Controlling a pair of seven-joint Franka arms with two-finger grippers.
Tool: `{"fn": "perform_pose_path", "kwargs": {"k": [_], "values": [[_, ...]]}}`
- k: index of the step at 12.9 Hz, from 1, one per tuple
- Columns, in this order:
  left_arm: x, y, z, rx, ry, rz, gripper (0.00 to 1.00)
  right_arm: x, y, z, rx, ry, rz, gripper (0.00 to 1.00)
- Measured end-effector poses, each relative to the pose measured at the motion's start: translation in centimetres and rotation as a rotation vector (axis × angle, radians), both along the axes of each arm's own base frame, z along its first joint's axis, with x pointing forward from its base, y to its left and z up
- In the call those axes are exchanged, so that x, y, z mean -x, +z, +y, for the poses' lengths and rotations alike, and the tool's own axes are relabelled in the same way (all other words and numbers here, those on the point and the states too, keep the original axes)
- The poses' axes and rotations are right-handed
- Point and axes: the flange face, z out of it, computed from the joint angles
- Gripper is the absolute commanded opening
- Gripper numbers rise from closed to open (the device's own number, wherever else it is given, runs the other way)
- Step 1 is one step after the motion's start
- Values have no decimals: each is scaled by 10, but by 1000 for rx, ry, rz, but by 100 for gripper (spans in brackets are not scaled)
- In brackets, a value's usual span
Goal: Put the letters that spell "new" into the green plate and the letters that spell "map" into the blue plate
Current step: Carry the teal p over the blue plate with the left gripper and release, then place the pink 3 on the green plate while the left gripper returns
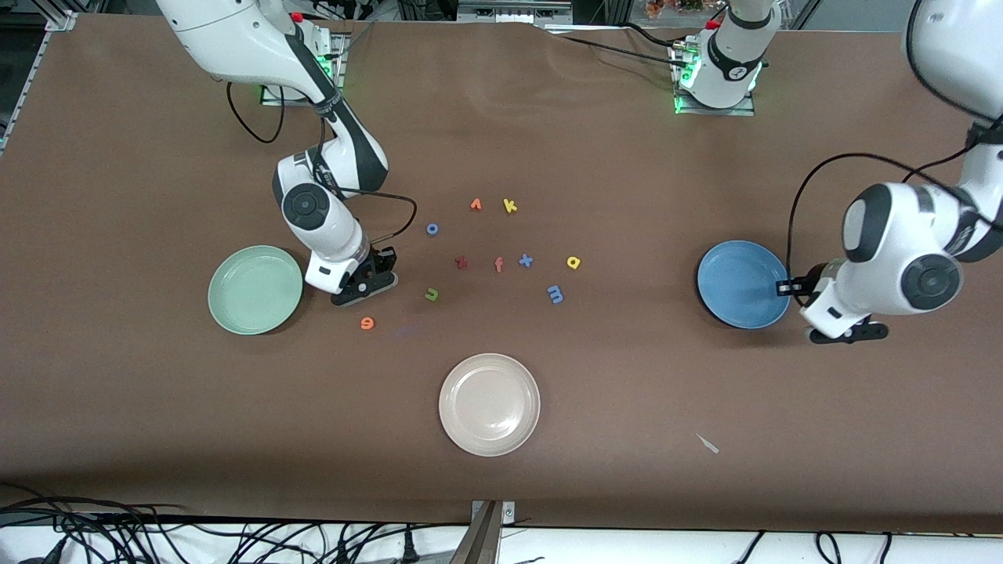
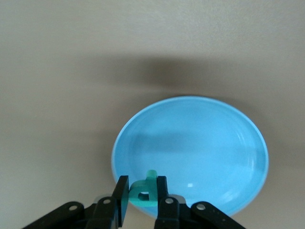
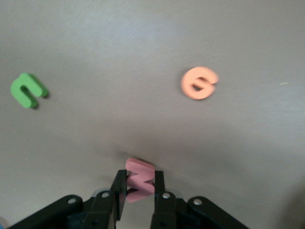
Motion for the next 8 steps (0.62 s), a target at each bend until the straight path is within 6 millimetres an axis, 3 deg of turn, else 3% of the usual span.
{"fn": "perform_pose_path", "kwargs": {"k": [1, 3, 6, 8], "values": [[-1, -18, -2, 9, -4, 3, 40, -11, 13, -10, 18, -20, 19, 0], [-1, -37, -3, 21, -6, 9, 100, -29, 39, -36, 50, -66, 49, 0], [-7, -26, -2, 19, -4, -14, 100, -38, 52, -76, 91, -131, 95, 0], [-15, 11, -10, 8, -6, -39, 100, -41, 51, -101, 113, -171, 113, 0]]}}
